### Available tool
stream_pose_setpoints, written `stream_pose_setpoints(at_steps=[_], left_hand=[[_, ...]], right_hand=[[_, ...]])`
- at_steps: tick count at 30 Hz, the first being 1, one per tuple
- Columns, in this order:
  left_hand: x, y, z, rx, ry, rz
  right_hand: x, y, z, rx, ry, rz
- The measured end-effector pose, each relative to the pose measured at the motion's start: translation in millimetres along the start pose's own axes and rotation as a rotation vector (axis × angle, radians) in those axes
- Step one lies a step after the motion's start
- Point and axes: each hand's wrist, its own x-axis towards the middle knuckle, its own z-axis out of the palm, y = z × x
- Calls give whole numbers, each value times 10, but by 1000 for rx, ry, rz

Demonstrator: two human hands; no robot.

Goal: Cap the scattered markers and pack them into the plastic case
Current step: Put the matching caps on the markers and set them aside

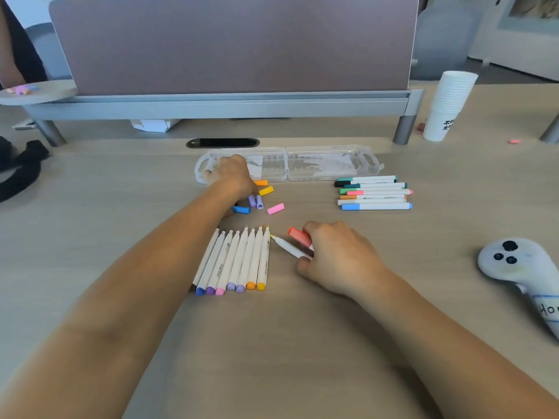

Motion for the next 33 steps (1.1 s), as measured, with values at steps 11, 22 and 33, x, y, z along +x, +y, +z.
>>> stream_pose_setpoints(at_steps=[11, 22, 33], left_hand=[[-205, -331, 15, -161, 50, 238], [-208, -284, 44, 4, 4, 370], [-1005, -597, -397, -594, -37, 398]], right_hand=[[36, 33, -6, 101, 99, 56], [56, 84, 3, 118, 100, 78], [23, 44, -38, 307, 109, -70]])
